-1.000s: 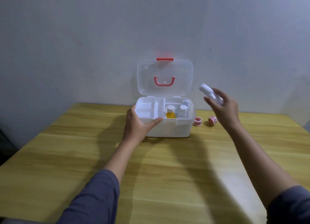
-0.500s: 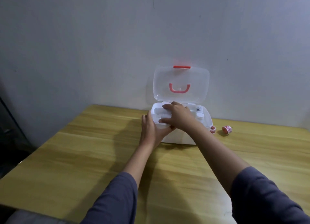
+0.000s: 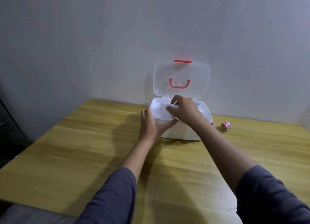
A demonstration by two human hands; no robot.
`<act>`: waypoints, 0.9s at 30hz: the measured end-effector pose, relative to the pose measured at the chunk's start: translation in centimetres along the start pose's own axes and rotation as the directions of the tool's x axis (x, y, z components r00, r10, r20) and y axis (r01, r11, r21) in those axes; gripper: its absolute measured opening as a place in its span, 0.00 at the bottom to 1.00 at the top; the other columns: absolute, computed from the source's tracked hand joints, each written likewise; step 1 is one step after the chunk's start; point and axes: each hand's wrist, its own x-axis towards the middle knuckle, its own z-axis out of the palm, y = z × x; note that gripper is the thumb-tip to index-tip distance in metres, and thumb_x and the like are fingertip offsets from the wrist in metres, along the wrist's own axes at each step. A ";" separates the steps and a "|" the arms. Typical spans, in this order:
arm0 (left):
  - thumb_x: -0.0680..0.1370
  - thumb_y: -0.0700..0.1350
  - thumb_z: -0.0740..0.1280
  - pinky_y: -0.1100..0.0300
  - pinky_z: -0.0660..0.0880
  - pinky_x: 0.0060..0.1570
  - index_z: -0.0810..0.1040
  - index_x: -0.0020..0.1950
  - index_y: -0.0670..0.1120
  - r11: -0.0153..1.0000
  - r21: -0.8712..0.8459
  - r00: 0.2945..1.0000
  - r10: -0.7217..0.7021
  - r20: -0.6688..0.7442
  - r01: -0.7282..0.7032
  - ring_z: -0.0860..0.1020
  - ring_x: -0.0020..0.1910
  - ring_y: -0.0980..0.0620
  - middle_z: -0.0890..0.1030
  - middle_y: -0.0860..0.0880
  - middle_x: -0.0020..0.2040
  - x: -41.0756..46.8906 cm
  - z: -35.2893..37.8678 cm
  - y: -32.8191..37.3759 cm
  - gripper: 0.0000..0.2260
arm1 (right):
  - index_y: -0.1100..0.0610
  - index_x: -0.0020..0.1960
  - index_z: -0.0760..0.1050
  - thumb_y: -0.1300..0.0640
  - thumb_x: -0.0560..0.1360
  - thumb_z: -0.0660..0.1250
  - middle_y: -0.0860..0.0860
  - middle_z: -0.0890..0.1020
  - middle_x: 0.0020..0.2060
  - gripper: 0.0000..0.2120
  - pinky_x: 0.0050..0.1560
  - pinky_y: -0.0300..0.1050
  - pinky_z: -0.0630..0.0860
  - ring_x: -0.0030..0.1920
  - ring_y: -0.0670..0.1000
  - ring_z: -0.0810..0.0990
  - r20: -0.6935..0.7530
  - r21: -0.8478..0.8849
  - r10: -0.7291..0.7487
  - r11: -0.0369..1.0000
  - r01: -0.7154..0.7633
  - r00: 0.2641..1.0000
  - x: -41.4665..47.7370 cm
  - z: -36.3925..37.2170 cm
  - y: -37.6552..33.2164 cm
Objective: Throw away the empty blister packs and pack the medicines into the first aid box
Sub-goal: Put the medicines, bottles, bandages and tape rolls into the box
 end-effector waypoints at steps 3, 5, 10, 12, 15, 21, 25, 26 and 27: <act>0.59 0.57 0.80 0.56 0.71 0.58 0.63 0.73 0.45 1.000 0.001 1.000 0.007 0.002 -0.007 0.68 0.63 0.49 0.69 0.46 0.62 0.0 -0.1 0.1 0.47 | 0.60 0.44 0.73 0.51 0.68 0.70 0.57 0.81 0.43 0.13 0.42 0.49 0.72 0.45 0.57 0.77 -0.026 0.052 0.009 0.999 -0.007 1.000 0.1 0.3 -0.4; 0.60 0.58 0.80 0.57 0.70 0.58 0.63 0.73 0.45 1.000 0.004 1.000 0.000 0.011 0.000 0.69 0.63 0.49 0.68 0.46 0.62 0.0 -0.1 0.1 0.48 | 0.60 0.43 0.72 0.51 0.69 0.70 0.58 0.80 0.42 0.13 0.40 0.48 0.70 0.45 0.58 0.76 -0.042 0.068 0.015 0.998 -0.012 0.999 0.3 0.2 -0.5; 0.60 0.59 0.80 0.61 0.66 0.56 0.61 0.74 0.45 1.000 -0.007 0.999 -0.014 0.033 0.014 0.68 0.65 0.48 0.67 0.46 0.63 0.1 -0.1 0.0 0.49 | 0.60 0.46 0.69 0.54 0.71 0.65 0.57 0.74 0.41 0.10 0.37 0.47 0.65 0.41 0.58 0.72 -0.174 -0.036 0.074 0.996 -0.081 0.982 0.1 -0.3 0.1; 0.60 0.59 0.80 0.61 0.66 0.57 0.61 0.74 0.45 1.000 -0.012 0.999 -0.012 0.032 0.013 0.68 0.65 0.48 0.67 0.47 0.63 0.0 -0.1 -0.1 0.49 | 0.59 0.44 0.66 0.56 0.71 0.64 0.57 0.74 0.39 0.09 0.36 0.48 0.64 0.40 0.59 0.70 -0.218 -0.097 0.055 0.992 -0.078 0.974 -0.1 -0.4 0.1; 0.60 0.59 0.80 0.59 0.68 0.58 0.62 0.74 0.45 1.000 -0.011 1.000 -0.006 0.025 0.007 0.68 0.65 0.48 0.67 0.46 0.63 0.0 -0.1 -0.2 0.49 | 0.61 0.46 0.67 0.59 0.70 0.64 0.58 0.75 0.42 0.08 0.36 0.48 0.64 0.40 0.60 0.70 -0.264 -0.160 -0.008 0.987 -0.035 0.965 -0.1 0.0 0.0; 0.60 0.58 0.80 0.56 0.70 0.60 0.62 0.73 0.44 1.000 -0.009 1.000 0.003 0.025 -0.003 0.69 0.65 0.47 0.67 0.45 0.63 -0.1 -0.2 -0.2 0.48 | 0.61 0.49 0.74 0.57 0.69 0.66 0.58 0.79 0.48 0.10 0.40 0.46 0.67 0.47 0.61 0.77 -0.166 -0.211 -0.103 0.975 0.067 0.981 0.2 0.5 0.7; 0.60 0.58 0.80 0.57 0.69 0.59 0.62 0.74 0.44 1.000 -0.006 0.999 0.001 0.034 -0.001 0.68 0.65 0.47 0.67 0.46 0.63 0.0 -0.2 -0.1 0.48 | 0.59 0.52 0.79 0.53 0.71 0.66 0.56 0.81 0.52 0.13 0.46 0.45 0.70 0.51 0.57 0.78 -0.046 -0.073 -0.086 0.994 0.082 0.995 0.3 -0.4 1.1; 0.60 0.58 0.80 0.57 0.69 0.59 0.62 0.74 0.45 1.000 -0.005 0.999 0.001 0.034 -0.001 0.68 0.65 0.47 0.67 0.46 0.63 0.0 -0.2 -0.1 0.48 | 0.58 0.52 0.79 0.53 0.72 0.65 0.55 0.82 0.52 0.13 0.46 0.45 0.71 0.51 0.56 0.78 0.004 -0.083 -0.099 0.992 0.099 0.995 0.4 -0.7 1.2; 0.60 0.58 0.80 0.57 0.69 0.59 0.62 0.74 0.45 1.000 -0.006 0.999 0.002 0.033 -0.002 0.68 0.64 0.47 0.67 0.46 0.63 0.0 -0.2 -0.2 0.48 | 0.57 0.51 0.80 0.53 0.72 0.65 0.55 0.82 0.52 0.12 0.47 0.45 0.72 0.52 0.56 0.79 0.061 -0.106 -0.119 0.986 0.125 0.991 0.4 -0.9 1.4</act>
